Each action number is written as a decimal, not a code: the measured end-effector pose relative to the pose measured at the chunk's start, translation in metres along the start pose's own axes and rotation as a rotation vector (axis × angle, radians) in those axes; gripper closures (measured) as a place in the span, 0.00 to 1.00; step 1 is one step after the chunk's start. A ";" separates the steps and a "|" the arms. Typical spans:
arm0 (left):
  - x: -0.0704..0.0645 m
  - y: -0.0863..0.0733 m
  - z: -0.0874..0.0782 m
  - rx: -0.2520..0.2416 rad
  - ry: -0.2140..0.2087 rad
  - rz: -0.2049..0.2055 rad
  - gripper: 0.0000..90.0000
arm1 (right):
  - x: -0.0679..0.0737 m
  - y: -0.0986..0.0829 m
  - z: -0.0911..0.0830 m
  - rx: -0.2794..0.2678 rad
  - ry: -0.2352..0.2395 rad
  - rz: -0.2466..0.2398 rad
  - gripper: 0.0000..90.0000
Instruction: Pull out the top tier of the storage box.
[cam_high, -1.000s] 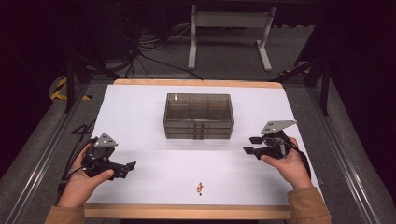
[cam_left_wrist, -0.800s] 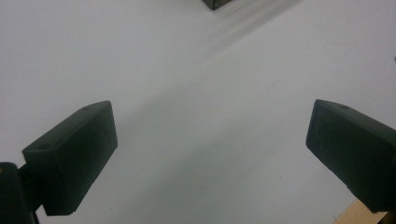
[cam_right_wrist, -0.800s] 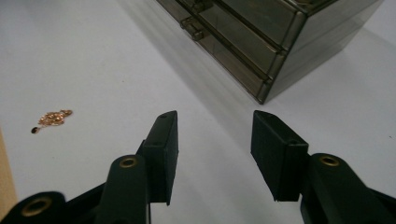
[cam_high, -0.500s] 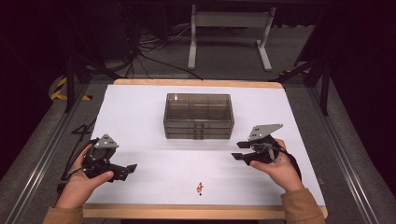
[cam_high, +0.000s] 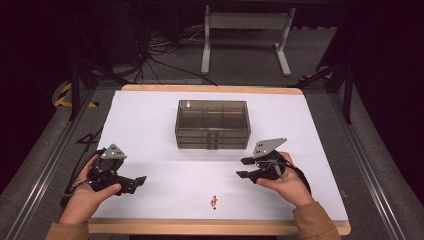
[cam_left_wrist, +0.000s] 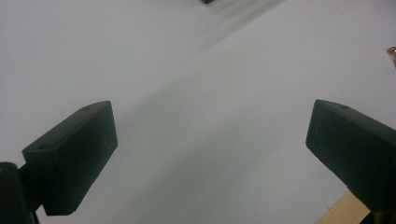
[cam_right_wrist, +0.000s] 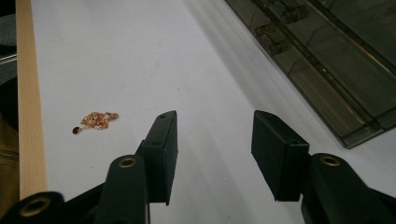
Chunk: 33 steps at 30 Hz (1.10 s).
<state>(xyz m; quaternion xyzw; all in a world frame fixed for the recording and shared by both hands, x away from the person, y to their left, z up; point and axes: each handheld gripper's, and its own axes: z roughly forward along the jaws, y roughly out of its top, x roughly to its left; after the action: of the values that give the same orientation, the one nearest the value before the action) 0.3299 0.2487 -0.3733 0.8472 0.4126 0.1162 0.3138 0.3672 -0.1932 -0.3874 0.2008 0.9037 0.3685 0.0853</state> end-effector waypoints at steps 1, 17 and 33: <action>0.000 0.000 0.000 0.000 0.000 0.001 0.03 | 0.001 0.000 0.002 0.000 0.006 -0.003 0.57; -0.001 0.000 0.001 0.006 0.003 0.005 0.03 | 0.010 0.001 0.024 0.013 0.075 -0.049 0.56; 0.001 -0.001 0.001 0.002 0.000 -0.003 0.03 | 0.009 -0.003 0.026 -0.102 0.103 -0.135 0.55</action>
<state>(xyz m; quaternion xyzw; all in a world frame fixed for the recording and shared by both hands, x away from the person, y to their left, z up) 0.3305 0.2496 -0.3742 0.8469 0.4138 0.1155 0.3132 0.3661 -0.1742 -0.4081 0.1157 0.8985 0.4171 0.0734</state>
